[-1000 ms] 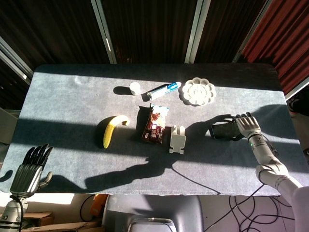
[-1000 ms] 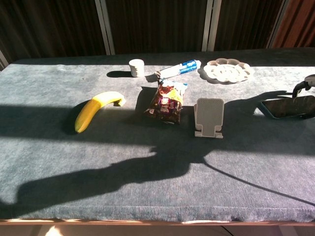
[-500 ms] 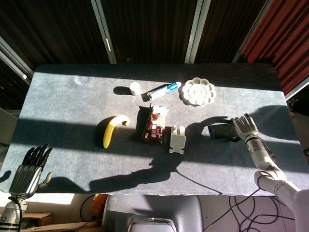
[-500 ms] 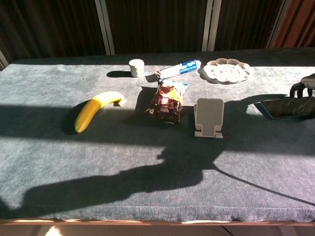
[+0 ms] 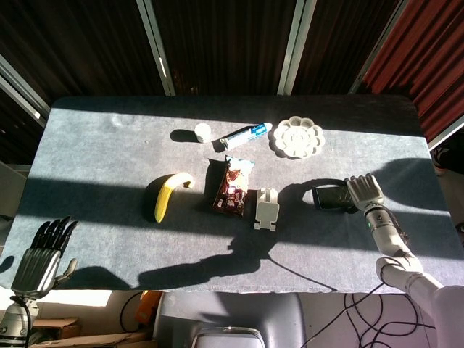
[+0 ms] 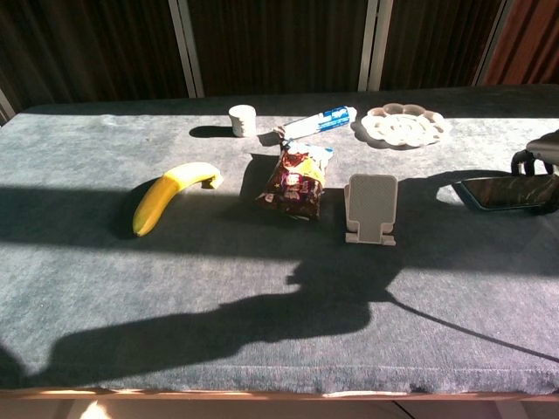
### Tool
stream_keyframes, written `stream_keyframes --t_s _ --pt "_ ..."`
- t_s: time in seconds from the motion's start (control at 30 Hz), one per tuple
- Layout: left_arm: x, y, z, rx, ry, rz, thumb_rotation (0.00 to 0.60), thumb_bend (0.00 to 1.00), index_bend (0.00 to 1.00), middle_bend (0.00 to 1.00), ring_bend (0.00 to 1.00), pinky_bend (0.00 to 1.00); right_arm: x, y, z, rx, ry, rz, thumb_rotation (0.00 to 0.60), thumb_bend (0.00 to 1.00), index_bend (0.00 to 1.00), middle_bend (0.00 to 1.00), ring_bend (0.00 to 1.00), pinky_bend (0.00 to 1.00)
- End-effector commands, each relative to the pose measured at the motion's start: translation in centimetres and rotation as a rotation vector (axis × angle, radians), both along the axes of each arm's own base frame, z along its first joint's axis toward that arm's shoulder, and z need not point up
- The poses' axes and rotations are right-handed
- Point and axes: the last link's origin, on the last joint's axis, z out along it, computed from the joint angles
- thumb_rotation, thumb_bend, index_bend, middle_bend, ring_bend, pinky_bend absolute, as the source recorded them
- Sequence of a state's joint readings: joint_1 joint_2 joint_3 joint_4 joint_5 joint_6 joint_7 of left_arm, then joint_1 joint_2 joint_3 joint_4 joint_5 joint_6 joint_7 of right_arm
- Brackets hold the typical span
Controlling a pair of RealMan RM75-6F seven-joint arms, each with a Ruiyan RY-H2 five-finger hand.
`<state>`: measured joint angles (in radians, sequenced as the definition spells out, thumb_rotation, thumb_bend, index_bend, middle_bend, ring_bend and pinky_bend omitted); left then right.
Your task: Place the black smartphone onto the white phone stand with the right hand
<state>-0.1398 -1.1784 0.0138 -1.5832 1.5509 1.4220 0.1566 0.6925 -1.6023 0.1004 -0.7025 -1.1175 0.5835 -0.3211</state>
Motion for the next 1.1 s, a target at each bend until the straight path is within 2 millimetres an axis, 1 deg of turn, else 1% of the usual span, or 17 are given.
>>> stream_keyframes --t_s 0.03,0.27,0.43,0.57,0.97,1.1 --pt "0.0 0.0 -0.1 -0.002 0.002 0.001 0.600 0.39 0.00 0.00 0.00 0.07 0.2 -0.4 0.1 -0.008 0.019 0.013 0.600 0.37 0.91 0.64 0.40 0.40" --pt "0.0 0.0 -0.1 -0.002 0.006 0.004 0.600 0.39 0.00 0.00 0.00 0.07 -0.3 0.0 -0.5 0.020 0.033 -0.008 0.600 0.37 0.90 0.64 0.41 0.40" --pt "0.0 0.1 -0.1 -0.002 0.004 0.005 0.600 0.39 0.00 0.00 0.00 0.07 -0.2 0.1 -0.3 -0.004 0.022 0.017 0.600 0.39 0.95 0.66 0.47 0.47" --pt "0.0 0.1 -0.1 -0.005 0.003 0.002 0.600 0.39 0.00 0.00 0.00 0.07 0.2 0.3 0.2 -0.032 0.039 0.083 0.600 0.40 0.95 0.68 0.50 0.51" --pt "0.0 -0.1 0.2 0.002 -0.006 -0.007 0.600 0.39 0.00 0.00 0.00 0.07 0.9 0.7 -0.2 -0.044 0.061 0.152 0.600 0.40 0.97 0.69 0.51 0.51" --pt "0.0 -0.1 0.3 0.005 -0.009 -0.010 0.600 0.39 0.00 0.00 0.00 0.07 1.2 0.9 -0.7 -0.046 0.061 0.177 0.600 0.40 0.97 0.70 0.51 0.51"
